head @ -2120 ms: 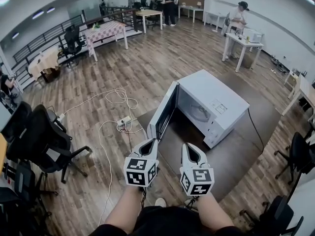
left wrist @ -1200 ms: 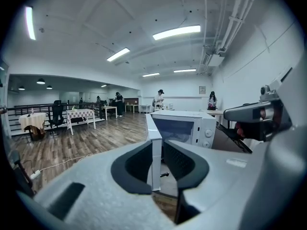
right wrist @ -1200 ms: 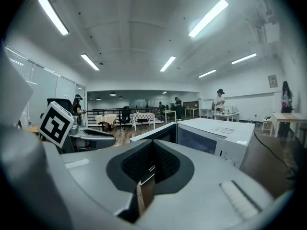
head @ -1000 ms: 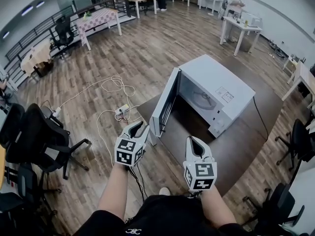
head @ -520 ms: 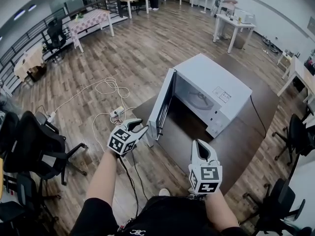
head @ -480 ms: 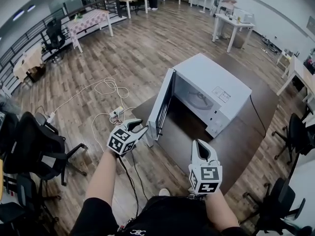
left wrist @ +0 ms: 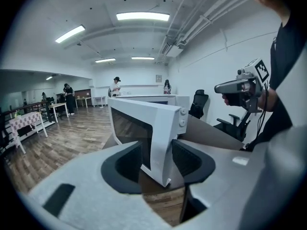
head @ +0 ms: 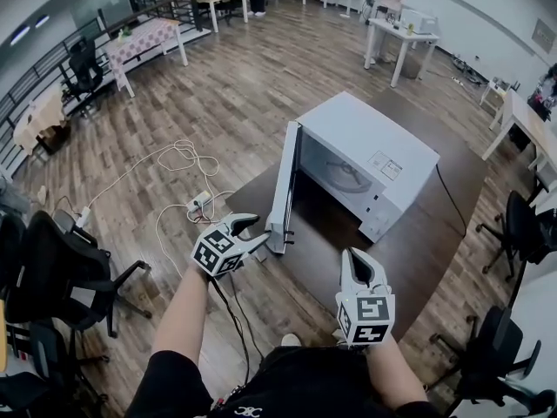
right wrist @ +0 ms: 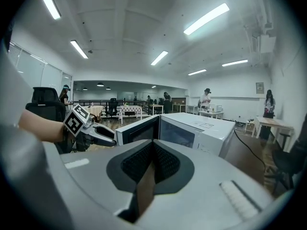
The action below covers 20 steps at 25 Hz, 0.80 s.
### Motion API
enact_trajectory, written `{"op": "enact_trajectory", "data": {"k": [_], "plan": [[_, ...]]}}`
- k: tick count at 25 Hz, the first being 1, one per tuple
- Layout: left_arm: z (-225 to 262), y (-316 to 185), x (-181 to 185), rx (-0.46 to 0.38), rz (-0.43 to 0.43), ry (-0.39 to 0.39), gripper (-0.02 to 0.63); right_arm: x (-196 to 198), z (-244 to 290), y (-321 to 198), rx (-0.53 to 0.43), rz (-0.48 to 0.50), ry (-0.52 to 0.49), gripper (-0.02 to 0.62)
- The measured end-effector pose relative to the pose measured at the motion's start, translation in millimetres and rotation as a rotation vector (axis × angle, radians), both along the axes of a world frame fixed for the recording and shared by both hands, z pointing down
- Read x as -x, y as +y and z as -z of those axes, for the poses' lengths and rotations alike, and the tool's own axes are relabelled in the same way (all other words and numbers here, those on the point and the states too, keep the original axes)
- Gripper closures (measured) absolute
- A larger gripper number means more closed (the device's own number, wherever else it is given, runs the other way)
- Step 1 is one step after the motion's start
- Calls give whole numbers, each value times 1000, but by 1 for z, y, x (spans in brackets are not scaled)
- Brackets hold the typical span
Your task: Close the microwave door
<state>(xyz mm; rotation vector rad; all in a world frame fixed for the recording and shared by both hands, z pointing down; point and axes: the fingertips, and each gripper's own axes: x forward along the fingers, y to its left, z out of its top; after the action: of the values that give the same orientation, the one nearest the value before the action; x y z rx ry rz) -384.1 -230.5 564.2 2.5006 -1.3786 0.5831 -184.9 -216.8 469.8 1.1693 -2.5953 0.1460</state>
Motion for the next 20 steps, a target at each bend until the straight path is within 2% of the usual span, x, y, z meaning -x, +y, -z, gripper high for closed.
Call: {"op": "enact_trajectory", "data": {"k": [6,11,20], "plan": [[-1,-12,-37,22,-106,36,408,-24,-1,-8,9,-32,-17,586],[-1,-25,-67,31,-186,26,417,-46,-2,-21,14,-76,-18,586],[-3,-50,-118,46,-264,15,436,-89,0,-37,16,-135,-24,586]]}}
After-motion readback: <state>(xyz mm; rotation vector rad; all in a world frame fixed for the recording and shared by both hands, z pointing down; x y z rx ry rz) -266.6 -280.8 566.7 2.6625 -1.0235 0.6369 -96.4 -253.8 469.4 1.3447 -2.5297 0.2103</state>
